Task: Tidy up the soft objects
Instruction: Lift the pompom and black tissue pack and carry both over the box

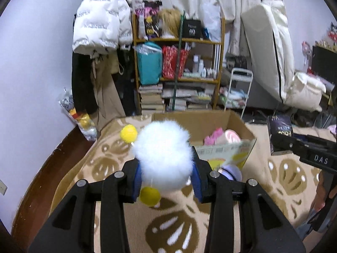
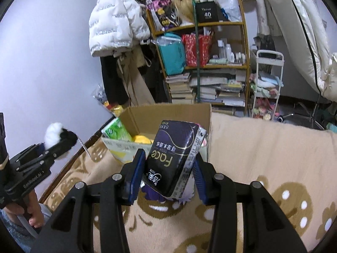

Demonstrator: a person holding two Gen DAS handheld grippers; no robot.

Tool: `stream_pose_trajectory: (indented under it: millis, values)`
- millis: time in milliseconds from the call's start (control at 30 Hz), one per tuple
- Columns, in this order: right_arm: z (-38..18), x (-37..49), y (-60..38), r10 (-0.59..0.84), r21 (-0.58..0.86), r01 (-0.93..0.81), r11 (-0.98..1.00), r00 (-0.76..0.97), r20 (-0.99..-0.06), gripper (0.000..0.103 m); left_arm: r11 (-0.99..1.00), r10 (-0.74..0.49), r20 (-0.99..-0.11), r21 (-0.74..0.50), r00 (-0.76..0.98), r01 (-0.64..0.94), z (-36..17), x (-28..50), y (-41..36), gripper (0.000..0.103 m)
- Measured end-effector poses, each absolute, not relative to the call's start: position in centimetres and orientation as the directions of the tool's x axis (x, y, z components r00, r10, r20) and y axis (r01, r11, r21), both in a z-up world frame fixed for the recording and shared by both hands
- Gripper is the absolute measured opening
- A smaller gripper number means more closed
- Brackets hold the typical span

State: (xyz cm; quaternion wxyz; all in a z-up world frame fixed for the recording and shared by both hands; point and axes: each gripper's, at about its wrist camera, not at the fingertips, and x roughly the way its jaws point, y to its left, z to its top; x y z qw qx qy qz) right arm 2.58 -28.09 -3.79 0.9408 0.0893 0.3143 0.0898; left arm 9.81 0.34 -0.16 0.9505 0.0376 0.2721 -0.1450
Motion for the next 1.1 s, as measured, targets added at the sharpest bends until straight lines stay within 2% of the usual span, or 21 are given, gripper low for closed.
stream_pose_trajectory:
  millis: [367, 600, 867, 1100]
  values:
    - [0.2, 3.8, -28.0, 0.188, 0.137, -0.141, 0.981, 0.876, -0.444, 0.046, 0.951, -0.278, -0.441, -0.005, 0.853, 0.308, 3.7, 11.7, -0.6, 0.038]
    - [1.8, 6.4, -28.3, 0.171, 0.081, -0.151, 0.985, 0.894, -0.414, 0.046, 0.949, -0.260, -0.426, 0.054, 0.867, 0.311, 5.3, 14.7, -2.4, 0.038]
    - [1.4, 9.5, -28.3, 0.154, 0.036, -0.154, 0.987, 0.892, -0.425, 0.046, 0.947, -0.277, -0.416, 0.036, 0.866, 0.320, 5.7, 17.7, -3.7, 0.038]
    - [-0.2, 11.2, -28.1, 0.169, 0.042, -0.168, 0.985, 0.881, -0.442, 0.046, 0.945, -0.287, -0.438, 0.018, 0.852, 0.327, 3.8, 19.2, -4.9, 0.038]
